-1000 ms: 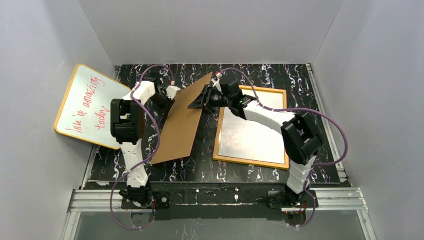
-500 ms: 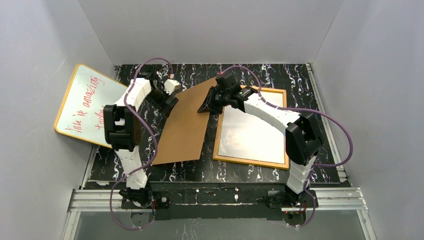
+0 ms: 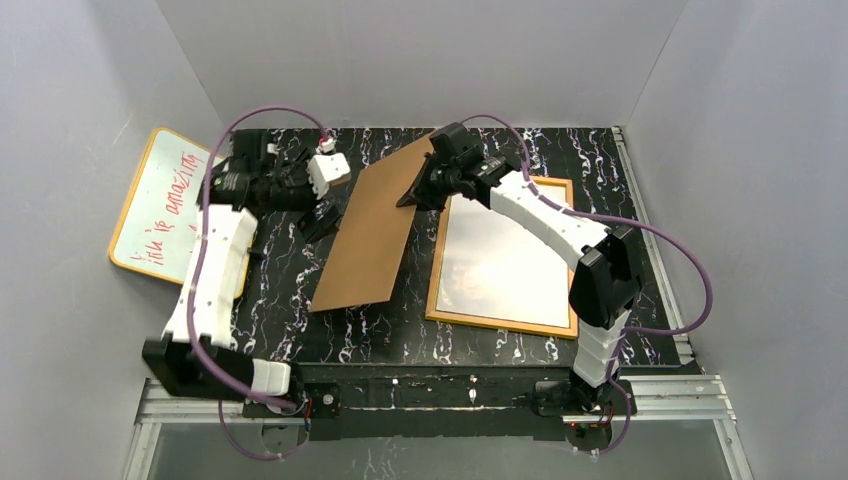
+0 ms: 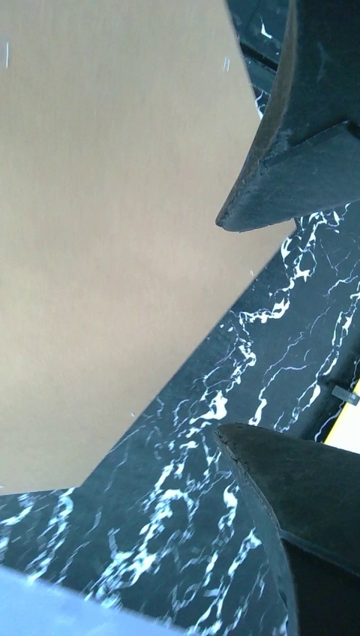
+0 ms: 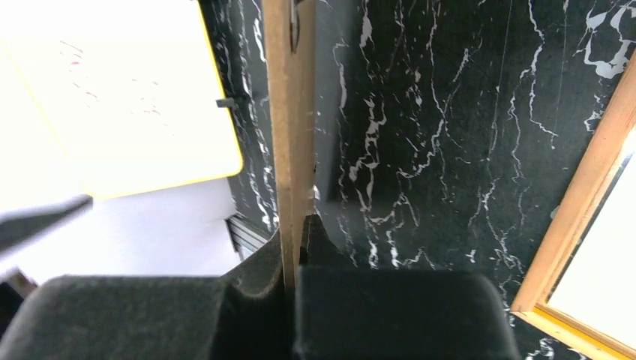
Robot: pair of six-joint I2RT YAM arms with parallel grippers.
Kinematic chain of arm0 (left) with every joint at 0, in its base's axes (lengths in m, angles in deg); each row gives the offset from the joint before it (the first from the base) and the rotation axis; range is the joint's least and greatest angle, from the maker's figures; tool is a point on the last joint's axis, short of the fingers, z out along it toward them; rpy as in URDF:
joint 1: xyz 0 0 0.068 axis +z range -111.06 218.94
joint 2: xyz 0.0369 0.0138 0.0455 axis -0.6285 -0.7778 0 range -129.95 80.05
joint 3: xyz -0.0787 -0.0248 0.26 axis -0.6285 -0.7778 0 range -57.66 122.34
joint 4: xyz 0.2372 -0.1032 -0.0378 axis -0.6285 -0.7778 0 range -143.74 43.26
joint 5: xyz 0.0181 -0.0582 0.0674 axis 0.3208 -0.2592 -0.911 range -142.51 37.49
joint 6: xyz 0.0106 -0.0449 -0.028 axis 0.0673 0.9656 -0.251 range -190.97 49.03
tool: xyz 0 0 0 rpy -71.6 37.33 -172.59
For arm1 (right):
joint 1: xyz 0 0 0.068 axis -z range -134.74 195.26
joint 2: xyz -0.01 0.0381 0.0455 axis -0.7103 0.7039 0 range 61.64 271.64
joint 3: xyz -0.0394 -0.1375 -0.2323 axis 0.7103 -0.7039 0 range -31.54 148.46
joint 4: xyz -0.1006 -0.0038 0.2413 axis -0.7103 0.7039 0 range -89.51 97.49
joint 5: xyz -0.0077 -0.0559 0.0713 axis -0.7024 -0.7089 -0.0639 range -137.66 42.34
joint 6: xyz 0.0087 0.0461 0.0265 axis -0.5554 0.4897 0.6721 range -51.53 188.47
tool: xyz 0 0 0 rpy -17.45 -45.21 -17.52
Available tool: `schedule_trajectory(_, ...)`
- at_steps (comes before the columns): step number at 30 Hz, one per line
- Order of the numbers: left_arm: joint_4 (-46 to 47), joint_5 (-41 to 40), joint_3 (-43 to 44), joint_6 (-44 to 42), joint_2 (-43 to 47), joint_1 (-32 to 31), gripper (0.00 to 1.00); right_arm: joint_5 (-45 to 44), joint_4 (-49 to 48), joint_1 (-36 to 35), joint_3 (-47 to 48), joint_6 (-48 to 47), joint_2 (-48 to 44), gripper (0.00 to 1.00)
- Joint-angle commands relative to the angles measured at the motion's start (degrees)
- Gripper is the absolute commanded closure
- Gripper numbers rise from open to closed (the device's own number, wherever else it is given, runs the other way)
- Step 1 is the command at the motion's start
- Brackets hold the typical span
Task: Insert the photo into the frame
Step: Turn over the photo frame item at the center of the board.
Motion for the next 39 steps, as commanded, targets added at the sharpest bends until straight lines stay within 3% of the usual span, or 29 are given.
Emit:
schedule_trajectory(1,-3.32,10.12,-3.76,-3.98,11.88,-0.41,0.02,0.12,-2.58,2.04,4.91,8.60,-0.72,0.99)
schedule_trajectory(8,-5.36,12.23,-10.73,-14.16,24.25,-0.61,0.02,6.69,-12.29,3.79,0.79,22.06,-2.66,0.99)
schedule_trajectory(15,-6.14,8.64,-14.60,-23.68,29.11,-0.61,0.05,8.55,-19.66,3.58,-5.60,29.96,-5.36,0.99)
schedule_trajectory(23,-2.07,12.47,-15.48,-22.56,28.27,-0.61,0.23,6.38,-24.30,0.55,-8.50,34.54,-5.93,0.99)
schedule_trajectory(30,-2.26,12.52,-16.45,-23.15,27.63,-0.61,0.31,4.07,-29.70,-1.06,-11.12,39.21,-5.32,0.99)
schedule_trajectory(32,-1.67,11.76,-17.17,-24.10,27.58,-0.61,0.38,4.21,-30.59,-1.44,-10.97,40.00,-4.75,0.99)
schedule_trajectory(35,5.77,10.27,-19.71,-18.56,28.79,-0.61,0.53,4.33,-31.75,-2.04,-10.86,40.57,-4.12,0.99)
schedule_trajectory(37,10.81,9.59,-21.58,-15.90,29.88,-0.61,0.68,4.92,-33.72,-2.30,-11.62,40.95,-4.02,0.99)
schedule_trajectory(39,14.84,8.92,-22.83,-13.73,30.29,-0.61,0.89,6.34,-34.77,-2.45,-11.98,40.37,-3.72,0.99)
